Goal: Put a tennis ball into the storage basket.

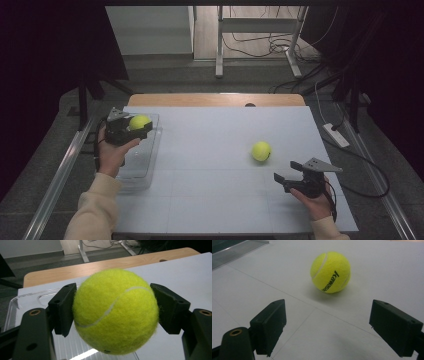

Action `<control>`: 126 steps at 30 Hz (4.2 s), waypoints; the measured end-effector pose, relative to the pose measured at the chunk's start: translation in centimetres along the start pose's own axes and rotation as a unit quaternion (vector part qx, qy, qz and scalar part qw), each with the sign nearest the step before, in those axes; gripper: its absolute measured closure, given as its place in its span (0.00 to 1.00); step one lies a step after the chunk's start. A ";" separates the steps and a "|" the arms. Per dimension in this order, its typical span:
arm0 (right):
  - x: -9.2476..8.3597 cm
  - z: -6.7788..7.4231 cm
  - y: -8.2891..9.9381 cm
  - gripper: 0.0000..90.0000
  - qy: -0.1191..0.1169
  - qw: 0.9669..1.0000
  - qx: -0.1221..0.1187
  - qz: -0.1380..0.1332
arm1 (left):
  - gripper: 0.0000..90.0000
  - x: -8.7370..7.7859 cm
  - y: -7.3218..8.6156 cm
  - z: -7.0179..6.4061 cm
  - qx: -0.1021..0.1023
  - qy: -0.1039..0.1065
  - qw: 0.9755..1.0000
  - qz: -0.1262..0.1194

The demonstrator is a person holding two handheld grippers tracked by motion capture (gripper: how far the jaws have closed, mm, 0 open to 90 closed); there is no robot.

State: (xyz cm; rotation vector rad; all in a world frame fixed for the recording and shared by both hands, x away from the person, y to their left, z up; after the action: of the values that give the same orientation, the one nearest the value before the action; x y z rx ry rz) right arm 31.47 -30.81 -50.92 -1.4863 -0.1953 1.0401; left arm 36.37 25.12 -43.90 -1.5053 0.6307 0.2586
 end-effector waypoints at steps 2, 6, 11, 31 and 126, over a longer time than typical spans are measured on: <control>0.0 0.0 0.0 0.16 0.001 1.000 0.000 0.000 | 0.30 0.0 -0.1 0.2 -0.002 -0.003 1.000 -0.001; 0.0 0.0 0.0 0.16 0.000 1.000 0.000 0.000 | 0.30 0.1 -0.2 0.6 -0.003 -0.009 1.000 0.002; 0.0 0.0 0.0 0.16 0.002 1.000 0.000 0.000 | 0.30 0.2 -0.4 1.1 -0.008 -0.014 1.000 0.006; 0.0 -0.1 0.0 0.16 0.001 1.000 0.002 -0.001 | 0.30 0.9 -1.0 3.2 -0.017 -0.046 0.998 0.027; 0.2 -0.2 0.3 0.16 0.002 1.000 0.003 0.006 | 0.29 7.3 1.0 6.1 -0.019 -0.088 0.979 0.183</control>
State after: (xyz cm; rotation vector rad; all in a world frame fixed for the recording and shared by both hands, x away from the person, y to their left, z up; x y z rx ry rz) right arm 31.60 -30.90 -51.32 -1.4853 -0.1798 1.0454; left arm 43.20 29.50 -48.96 -1.3776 0.7601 0.6835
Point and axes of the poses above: each handheld gripper's, and its own axes: x roughly forward along the jaws, y roughly out of its underside, z roughly to its left, the point moved 1 cm from there along x, roughly forward along the jaws, and after that the axes turned 6 degrees about -y, right-handed, at the moved point
